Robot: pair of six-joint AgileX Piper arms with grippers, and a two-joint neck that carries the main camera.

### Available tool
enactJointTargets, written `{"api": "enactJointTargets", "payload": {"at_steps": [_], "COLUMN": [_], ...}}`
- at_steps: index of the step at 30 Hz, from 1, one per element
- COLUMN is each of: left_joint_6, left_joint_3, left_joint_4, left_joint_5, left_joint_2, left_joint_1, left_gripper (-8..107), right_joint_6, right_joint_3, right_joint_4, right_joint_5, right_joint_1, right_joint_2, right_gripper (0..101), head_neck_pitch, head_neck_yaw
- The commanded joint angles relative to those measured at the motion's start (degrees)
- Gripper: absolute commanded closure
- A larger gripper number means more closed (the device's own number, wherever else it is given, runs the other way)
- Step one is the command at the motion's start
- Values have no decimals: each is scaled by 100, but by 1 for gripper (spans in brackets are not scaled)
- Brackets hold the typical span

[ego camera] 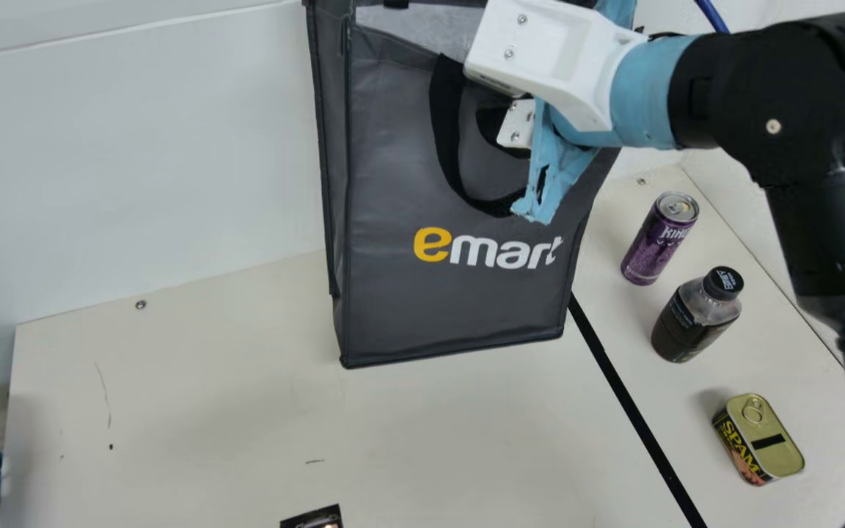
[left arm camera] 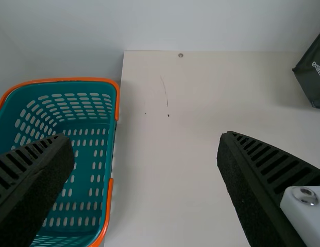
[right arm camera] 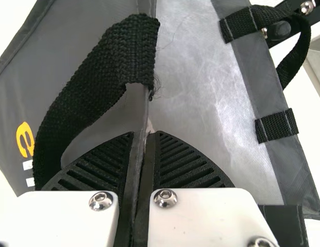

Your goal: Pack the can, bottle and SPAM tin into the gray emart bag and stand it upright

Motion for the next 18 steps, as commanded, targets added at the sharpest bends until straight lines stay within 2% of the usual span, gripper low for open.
{"api": "enactJointTargets", "payload": {"at_steps": [1, 18], "left_joint_6": [0, 0], "left_joint_3": [0, 0], "left_joint_4": [0, 0], "left_joint_5": [0, 0], "left_joint_2": [0, 0], "left_joint_1": [0, 0], "left_gripper": [9, 9], "right_joint_6": [2, 110], "right_joint_3": [156, 1354], "right_joint_4": [-1, -254], "right_joint_5": [3, 3], "right_joint_1": [38, 623], "right_joint_2": [-164, -1421], "right_gripper": [101, 101], "head_neck_pitch": [-130, -130], "head_neck_yaw": [-5, -5]}}
